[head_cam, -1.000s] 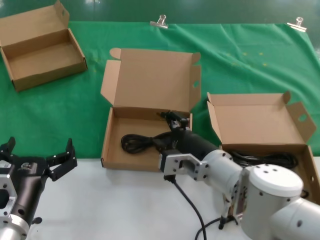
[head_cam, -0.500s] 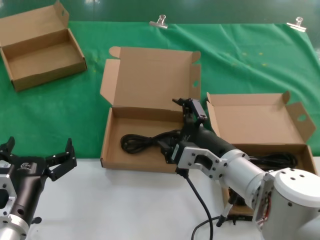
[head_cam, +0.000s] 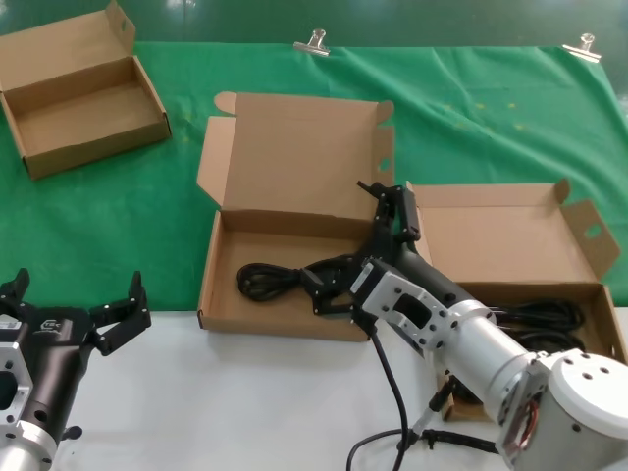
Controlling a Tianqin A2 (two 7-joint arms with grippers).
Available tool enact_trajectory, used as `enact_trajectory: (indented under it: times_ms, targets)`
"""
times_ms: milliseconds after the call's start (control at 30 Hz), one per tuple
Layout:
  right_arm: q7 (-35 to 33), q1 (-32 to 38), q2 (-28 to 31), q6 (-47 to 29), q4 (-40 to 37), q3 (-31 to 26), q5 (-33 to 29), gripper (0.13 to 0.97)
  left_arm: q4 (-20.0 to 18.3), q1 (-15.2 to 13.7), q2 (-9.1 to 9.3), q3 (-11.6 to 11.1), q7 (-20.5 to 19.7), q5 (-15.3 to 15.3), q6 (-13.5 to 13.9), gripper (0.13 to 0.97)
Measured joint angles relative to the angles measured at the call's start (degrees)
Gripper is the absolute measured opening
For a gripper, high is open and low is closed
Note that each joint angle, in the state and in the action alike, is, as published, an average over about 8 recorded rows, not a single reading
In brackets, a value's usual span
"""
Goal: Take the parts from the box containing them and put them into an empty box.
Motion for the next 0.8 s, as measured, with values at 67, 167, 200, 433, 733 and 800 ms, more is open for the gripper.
enact_trajectory:
  times_ms: [67, 167, 200, 433, 733, 800]
  targets:
    - [2.00, -1.34, -0.36, -0.55, 0.30, 1.78, -1.44, 0.932, 0.00, 0.00, 0.00, 0.00, 0.00, 0.00, 0.00, 0.966]
    - [5.02, -3.34, -0.90, -1.38, 0.74, 4.42, -3.63, 0.951, 0.00, 0.00, 0.00, 0.00, 0.00, 0.00, 0.00, 0.966]
    - [6.04, -3.98, -1.07, -1.67, 0.89, 5.32, -4.37, 0.953, 0.00, 0.00, 0.00, 0.00, 0.00, 0.00, 0.00, 0.966]
    - [13.09, -8.61, -2.31, -3.61, 1.92, 11.45, -9.46, 0.966, 0.00, 0.00, 0.00, 0.00, 0.00, 0.00, 0.00, 0.966]
    - [22.27, -14.66, -3.94, -6.14, 3.26, 19.47, -16.09, 0.966, 0.00, 0.00, 0.00, 0.00, 0.01, -0.01, 0.00, 0.966]
    - [24.27, -15.98, -4.30, -6.69, 3.56, 21.22, -17.54, 0.966, 0.00, 0.00, 0.00, 0.00, 0.01, -0.01, 0.00, 0.966]
